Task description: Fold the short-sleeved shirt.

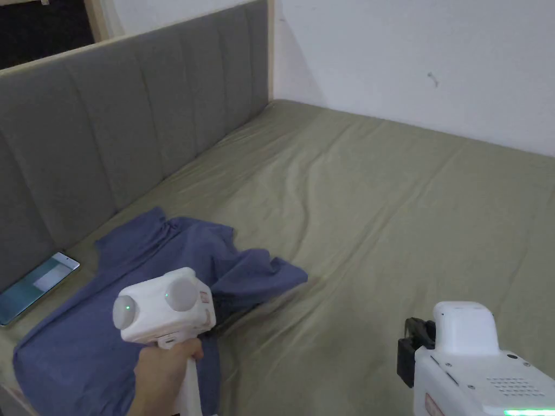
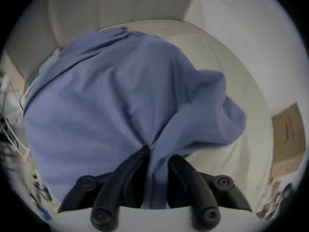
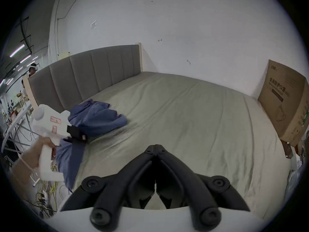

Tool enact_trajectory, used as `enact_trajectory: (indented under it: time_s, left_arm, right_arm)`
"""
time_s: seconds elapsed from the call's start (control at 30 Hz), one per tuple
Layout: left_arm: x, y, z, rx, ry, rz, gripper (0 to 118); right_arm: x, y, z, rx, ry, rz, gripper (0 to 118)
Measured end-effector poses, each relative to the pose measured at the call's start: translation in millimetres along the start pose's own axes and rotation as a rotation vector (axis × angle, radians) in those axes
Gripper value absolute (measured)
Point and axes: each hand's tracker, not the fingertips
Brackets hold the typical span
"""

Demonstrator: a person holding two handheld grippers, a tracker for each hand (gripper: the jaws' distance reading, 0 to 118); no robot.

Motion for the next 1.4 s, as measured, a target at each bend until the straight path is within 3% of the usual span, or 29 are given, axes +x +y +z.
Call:
enact_trajectory:
  time_s: [0.03,0.13,0.27,0.37,0.53,0.7,0.77,0.87,1.03,1.1,1.13,1.3,1.4]
  left_arm:
    - [-10,10,-7,-0.029,-0.059,0.017,10]
    - [3,7,2,-0.013,0.021,-0.086,10]
    - [26,17,22,-0.006,-0.028,-0.078,10]
    - [57,22,47,0.046,0.037,-0.186,11]
    - [115,24,93,0.081,-0.252,-0.156,11]
    - [229,-14,143,0.135,-0.395,-0.389,11]
    - [273,-39,160,0.107,-0.519,-0.432,10]
    - [336,-99,187,0.025,-0.698,-0.534,10]
    - [399,-207,208,-0.09,-0.854,-0.76,10]
    - [402,-246,199,-0.187,-0.891,-0.743,10]
    - [403,-263,190,-0.227,-0.903,-0.774,10]
    - [397,-353,108,-0.329,-0.646,-0.994,11]
    - [383,-382,62,-0.445,-0.562,-0.981,11]
  right_arm:
    - [2,-1,2,-0.001,-0.01,0.011,0]
    - [11,-2,9,-0.003,-0.017,-0.013,0]
    - [25,-2,23,0.011,-0.031,-0.04,0]
    - [41,-3,35,0.036,-0.058,-0.066,0]
    - [77,-2,66,0.085,-0.123,-0.14,0]
    - [123,-3,112,0.141,-0.219,-0.19,0]
    - [142,-3,133,0.162,-0.303,-0.18,0]
    - [177,-5,172,0.211,-0.388,-0.234,0]
    - [225,-16,217,0.236,-0.521,-0.307,0]
    - [237,-23,228,0.23,-0.564,-0.317,0]
    - [242,-27,232,0.222,-0.572,-0.324,0]
    - [256,-51,229,0.164,-0.591,-0.362,0]
    - [256,-63,217,0.119,-0.568,-0.394,0]
